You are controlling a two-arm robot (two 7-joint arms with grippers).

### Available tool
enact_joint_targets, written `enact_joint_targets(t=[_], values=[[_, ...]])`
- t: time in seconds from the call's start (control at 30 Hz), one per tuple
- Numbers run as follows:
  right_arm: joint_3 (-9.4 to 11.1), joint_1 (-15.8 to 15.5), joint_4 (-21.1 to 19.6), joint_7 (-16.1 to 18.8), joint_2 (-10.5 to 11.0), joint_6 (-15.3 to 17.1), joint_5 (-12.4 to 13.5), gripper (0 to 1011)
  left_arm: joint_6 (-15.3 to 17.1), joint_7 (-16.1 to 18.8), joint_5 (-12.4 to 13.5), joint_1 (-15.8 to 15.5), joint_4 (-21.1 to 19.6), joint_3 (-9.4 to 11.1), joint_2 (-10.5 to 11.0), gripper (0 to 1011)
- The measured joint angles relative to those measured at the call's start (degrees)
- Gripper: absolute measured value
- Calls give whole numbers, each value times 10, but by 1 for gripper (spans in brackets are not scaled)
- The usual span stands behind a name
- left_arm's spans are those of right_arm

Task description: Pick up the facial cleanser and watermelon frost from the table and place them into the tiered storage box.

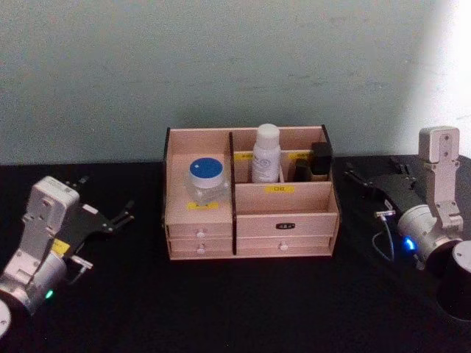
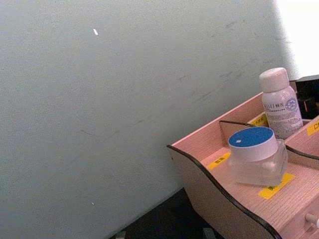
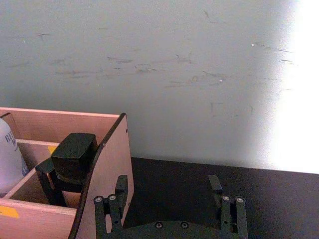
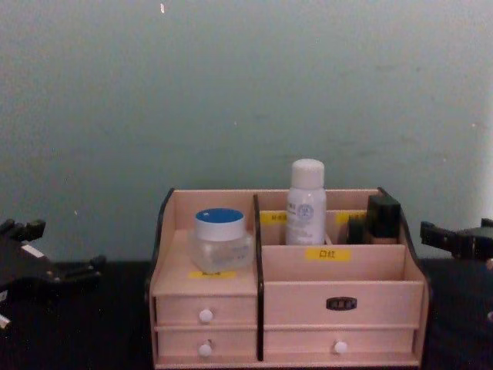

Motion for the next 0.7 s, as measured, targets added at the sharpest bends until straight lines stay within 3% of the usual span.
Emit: enact_joint_targets(t=[0.7], values=[[0, 0, 0, 0, 0, -1, 1, 1003, 0, 0, 0, 0, 0, 0, 0, 1001]])
